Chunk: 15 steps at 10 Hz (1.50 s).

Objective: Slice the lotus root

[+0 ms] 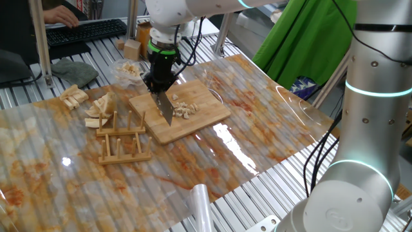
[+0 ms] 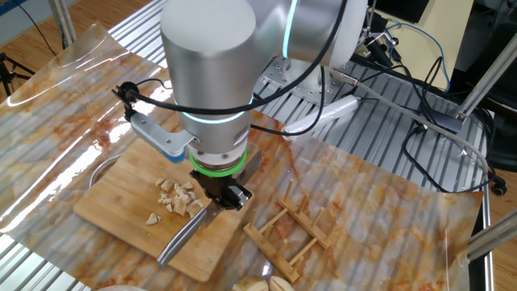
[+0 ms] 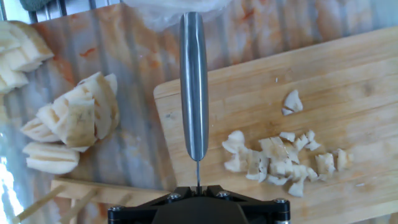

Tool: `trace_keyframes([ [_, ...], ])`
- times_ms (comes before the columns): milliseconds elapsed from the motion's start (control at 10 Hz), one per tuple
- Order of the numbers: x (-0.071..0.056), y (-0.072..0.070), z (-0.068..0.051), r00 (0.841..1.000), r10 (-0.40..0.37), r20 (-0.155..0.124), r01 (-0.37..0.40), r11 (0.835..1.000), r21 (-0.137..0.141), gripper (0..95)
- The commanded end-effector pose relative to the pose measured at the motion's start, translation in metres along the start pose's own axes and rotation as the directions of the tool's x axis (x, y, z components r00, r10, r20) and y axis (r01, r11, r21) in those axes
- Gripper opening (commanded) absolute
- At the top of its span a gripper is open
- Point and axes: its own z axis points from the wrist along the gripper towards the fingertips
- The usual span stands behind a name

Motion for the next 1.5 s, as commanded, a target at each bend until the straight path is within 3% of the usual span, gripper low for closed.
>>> trace_keyframes([
  [100, -0.003, -0.006, 0.000, 1.000, 0.000, 0.004, 0.000, 1.000, 0.012, 0.0],
  [400, -0.009, -0.034, 0.002, 1.000, -0.012, 0.013, 0.012, 1.000, 0.015, 0.0],
  [800, -0.010, -0.007, 0.011, 0.999, 0.038, 0.006, -0.038, 0.999, 0.002, 0.0],
  [1100, -0.011, 0.006, 0.013, 0.998, 0.059, 0.003, -0.059, 0.998, -0.008, 0.0],
  [1500, -0.011, 0.006, 0.014, 0.999, 0.033, 0.013, -0.033, 0.999, 0.002, 0.0],
])
